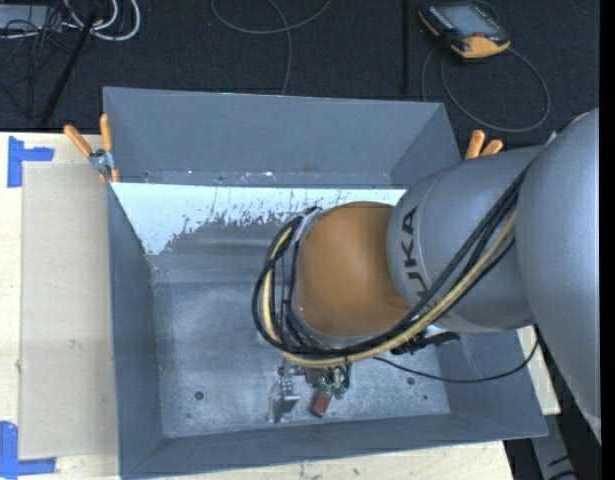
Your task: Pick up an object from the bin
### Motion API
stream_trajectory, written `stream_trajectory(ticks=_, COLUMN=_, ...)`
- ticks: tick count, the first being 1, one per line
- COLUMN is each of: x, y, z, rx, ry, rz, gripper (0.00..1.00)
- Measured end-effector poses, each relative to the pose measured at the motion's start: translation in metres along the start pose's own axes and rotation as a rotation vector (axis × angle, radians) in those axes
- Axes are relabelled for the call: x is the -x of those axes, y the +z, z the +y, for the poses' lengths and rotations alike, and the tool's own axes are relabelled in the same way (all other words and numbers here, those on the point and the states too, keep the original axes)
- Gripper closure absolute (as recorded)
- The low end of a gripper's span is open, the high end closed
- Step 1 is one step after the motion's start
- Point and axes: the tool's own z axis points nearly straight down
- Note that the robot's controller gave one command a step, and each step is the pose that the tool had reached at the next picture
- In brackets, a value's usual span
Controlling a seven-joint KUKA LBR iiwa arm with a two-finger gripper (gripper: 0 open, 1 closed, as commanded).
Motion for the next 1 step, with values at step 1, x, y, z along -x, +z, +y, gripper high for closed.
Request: stream_trajectory(ticks=1, x=0.0000, y=0.0000, z=0.0000, rx=0.000, ry=0.000, rz=0.000, gripper=0.00)
